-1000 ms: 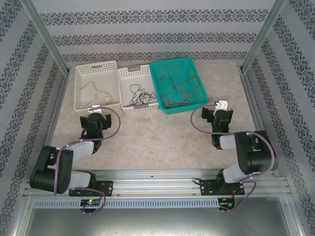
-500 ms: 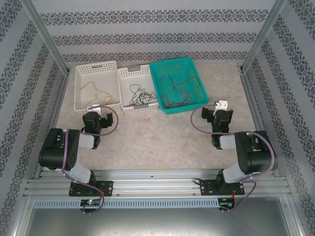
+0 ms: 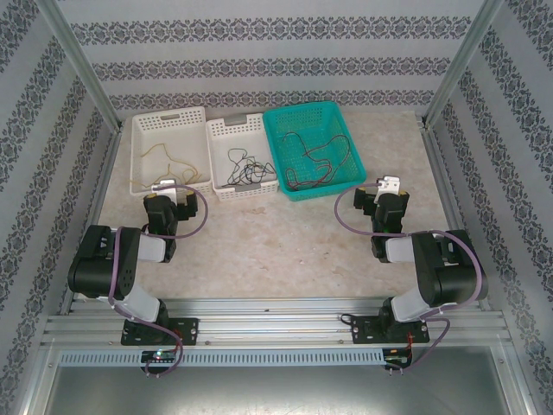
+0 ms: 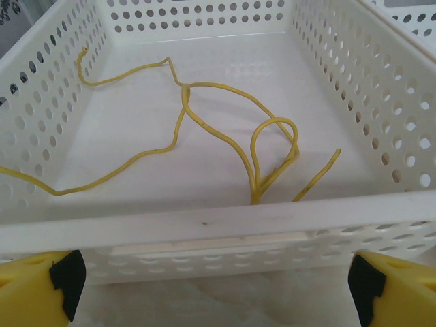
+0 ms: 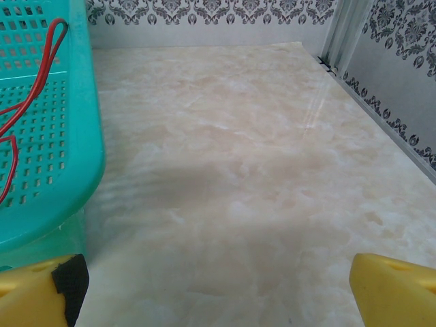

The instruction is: Untangle the cables

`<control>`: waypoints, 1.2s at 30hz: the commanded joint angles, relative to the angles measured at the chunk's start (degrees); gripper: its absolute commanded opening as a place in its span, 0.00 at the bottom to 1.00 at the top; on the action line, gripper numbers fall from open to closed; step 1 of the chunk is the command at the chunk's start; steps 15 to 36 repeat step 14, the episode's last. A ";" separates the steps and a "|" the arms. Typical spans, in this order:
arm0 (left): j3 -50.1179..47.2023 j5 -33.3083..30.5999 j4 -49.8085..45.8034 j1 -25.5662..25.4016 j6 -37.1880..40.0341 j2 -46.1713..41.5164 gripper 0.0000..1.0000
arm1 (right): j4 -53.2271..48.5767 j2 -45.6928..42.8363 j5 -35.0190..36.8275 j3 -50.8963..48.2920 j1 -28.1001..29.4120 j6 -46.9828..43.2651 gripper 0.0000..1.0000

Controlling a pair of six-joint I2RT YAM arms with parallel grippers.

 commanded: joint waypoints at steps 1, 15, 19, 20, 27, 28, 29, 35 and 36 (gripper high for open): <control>-0.12 -0.20 2.73 -0.10 -0.06 0.10 1.00 | 1.21 -0.38 -1.10 0.69 -0.39 -0.03 0.98; -0.23 0.07 2.98 -0.06 -0.04 0.11 1.00 | 1.21 -0.39 -1.19 0.67 -0.48 -0.06 0.98; -0.23 0.07 2.98 -0.06 -0.04 0.11 1.00 | 1.21 -0.39 -1.19 0.67 -0.48 -0.06 0.98; -0.23 0.07 2.98 -0.06 -0.04 0.11 1.00 | 1.21 -0.39 -1.19 0.67 -0.48 -0.06 0.98; -0.23 0.07 2.98 -0.06 -0.04 0.11 1.00 | 1.21 -0.39 -1.19 0.67 -0.48 -0.06 0.98; -0.23 0.07 2.98 -0.06 -0.04 0.11 1.00 | 1.21 -0.39 -1.19 0.67 -0.48 -0.06 0.98; -0.23 0.07 2.98 -0.06 -0.04 0.11 1.00 | 1.21 -0.39 -1.19 0.67 -0.48 -0.06 0.98; -0.23 0.07 2.98 -0.06 -0.04 0.11 1.00 | 1.21 -0.39 -1.19 0.67 -0.48 -0.06 0.98; -0.23 0.07 2.98 -0.06 -0.04 0.11 1.00 | 1.21 -0.39 -1.19 0.67 -0.48 -0.06 0.98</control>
